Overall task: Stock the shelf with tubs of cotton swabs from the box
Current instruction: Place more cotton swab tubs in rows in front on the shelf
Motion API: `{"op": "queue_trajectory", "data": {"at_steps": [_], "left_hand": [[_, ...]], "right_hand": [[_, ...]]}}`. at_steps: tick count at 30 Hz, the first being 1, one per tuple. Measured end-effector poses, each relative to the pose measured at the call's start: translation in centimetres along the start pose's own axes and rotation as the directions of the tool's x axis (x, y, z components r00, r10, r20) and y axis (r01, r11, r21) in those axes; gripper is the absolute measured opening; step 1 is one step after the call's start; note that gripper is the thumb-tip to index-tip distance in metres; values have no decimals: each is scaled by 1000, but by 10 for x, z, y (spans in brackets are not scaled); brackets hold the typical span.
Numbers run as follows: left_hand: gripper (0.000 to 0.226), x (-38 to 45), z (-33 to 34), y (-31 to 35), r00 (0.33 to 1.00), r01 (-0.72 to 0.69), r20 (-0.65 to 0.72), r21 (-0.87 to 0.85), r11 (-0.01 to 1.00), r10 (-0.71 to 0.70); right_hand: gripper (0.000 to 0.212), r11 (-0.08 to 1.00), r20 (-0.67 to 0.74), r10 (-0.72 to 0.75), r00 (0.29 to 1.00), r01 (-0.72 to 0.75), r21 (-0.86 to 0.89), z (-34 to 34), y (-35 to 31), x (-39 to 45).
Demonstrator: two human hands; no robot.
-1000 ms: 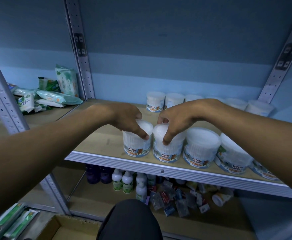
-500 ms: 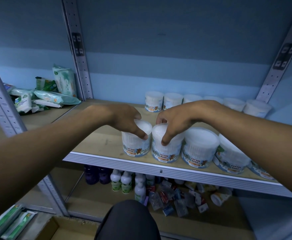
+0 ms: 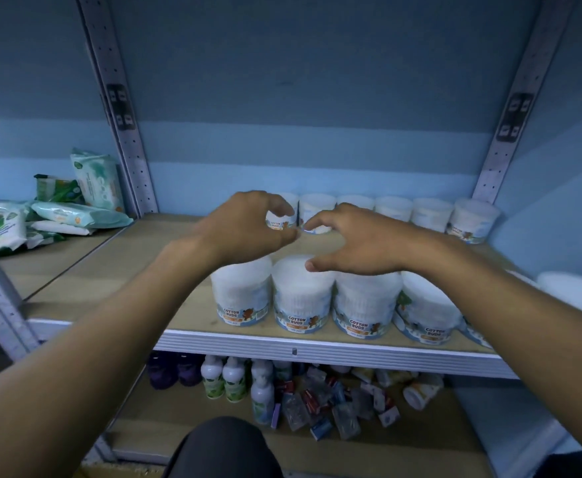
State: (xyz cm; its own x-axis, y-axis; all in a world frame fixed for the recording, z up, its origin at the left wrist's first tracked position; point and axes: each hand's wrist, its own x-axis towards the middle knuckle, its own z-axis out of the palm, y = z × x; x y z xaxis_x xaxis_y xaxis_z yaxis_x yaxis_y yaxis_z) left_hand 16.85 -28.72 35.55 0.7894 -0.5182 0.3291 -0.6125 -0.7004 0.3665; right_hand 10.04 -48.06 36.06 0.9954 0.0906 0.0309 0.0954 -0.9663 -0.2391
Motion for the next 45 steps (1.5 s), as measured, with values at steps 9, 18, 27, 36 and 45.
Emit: {"op": "queue_trajectory", "data": {"at_steps": [9,18,27,36,45], "left_hand": [[30,12,55,77,985,-143,-120,-191,971,121],[37,22,112,110,975,-221,-72,-160,962,212],[43,31,140,114,954,-301,-33,-103,948,299],[41,65,139,131,953,-295,18,-187,937,303],[36,164,145,167,954,-256,100,-215,942,282]], "right_hand": [[56,984,-300,140,944,-98,151,-6,77,-75],[48,948,-407,308,860,-240,211,11,148,-118],[48,932,-419,352,837,-275,235,14,187,-132],[50,909,-375,402,835,-313,275,6,210,-121],[54,874,-206,483,851,-455,167,-45,261,-69]]}}
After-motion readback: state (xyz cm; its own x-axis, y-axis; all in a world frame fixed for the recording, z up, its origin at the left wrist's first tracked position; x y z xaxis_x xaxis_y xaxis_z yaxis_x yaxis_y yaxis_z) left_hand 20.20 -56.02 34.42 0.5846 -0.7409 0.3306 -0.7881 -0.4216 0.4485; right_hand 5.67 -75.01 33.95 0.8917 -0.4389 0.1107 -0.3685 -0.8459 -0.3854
